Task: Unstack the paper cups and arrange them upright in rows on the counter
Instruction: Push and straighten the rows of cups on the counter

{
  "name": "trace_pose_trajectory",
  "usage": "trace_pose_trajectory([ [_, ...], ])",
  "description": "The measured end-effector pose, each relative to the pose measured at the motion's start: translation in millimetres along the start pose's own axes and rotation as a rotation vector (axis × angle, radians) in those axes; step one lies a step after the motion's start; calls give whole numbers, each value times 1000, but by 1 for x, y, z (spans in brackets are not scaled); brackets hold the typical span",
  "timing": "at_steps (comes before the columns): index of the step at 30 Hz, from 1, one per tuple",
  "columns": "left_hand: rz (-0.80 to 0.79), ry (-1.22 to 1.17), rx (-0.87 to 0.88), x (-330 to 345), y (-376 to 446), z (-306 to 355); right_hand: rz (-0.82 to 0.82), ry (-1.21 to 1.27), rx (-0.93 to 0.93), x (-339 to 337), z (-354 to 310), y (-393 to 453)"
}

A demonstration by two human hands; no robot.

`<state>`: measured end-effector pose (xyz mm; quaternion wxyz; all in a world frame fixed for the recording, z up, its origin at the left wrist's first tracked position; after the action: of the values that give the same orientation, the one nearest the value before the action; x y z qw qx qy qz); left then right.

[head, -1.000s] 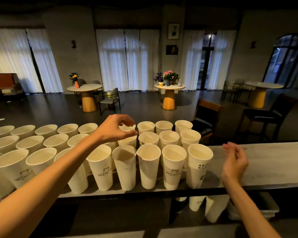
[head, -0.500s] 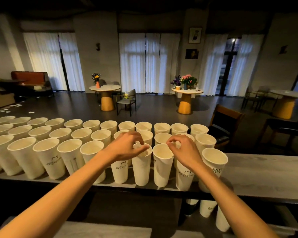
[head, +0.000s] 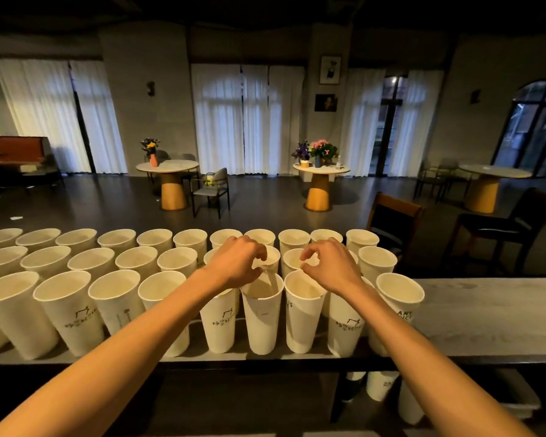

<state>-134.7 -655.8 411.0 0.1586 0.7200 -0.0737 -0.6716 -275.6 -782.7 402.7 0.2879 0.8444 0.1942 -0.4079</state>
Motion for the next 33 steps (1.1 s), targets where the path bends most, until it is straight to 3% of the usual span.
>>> trace_pose_trajectory([
  [10, -102, -119, 36, 22, 5, -8, -21, -11, -1, 13, -6, 6],
  [18, -153, -84, 32, 32, 16, -6, -40, -1, -87, 19, -19, -2],
  [33, -259, -61, 46, 37, 19, -5, -60, 6, -59, 13, -8, -5],
])
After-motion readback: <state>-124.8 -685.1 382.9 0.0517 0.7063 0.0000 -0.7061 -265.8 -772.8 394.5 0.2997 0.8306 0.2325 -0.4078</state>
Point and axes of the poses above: each hand's wrist, its own y-axis towards the middle knuckle, its own x-axis out of the palm, z = x × y, the point moved 6 cm from there along y, towards the middle knuckle, and after that the axes turned 12 degrees about x, right-handed, at the moved point
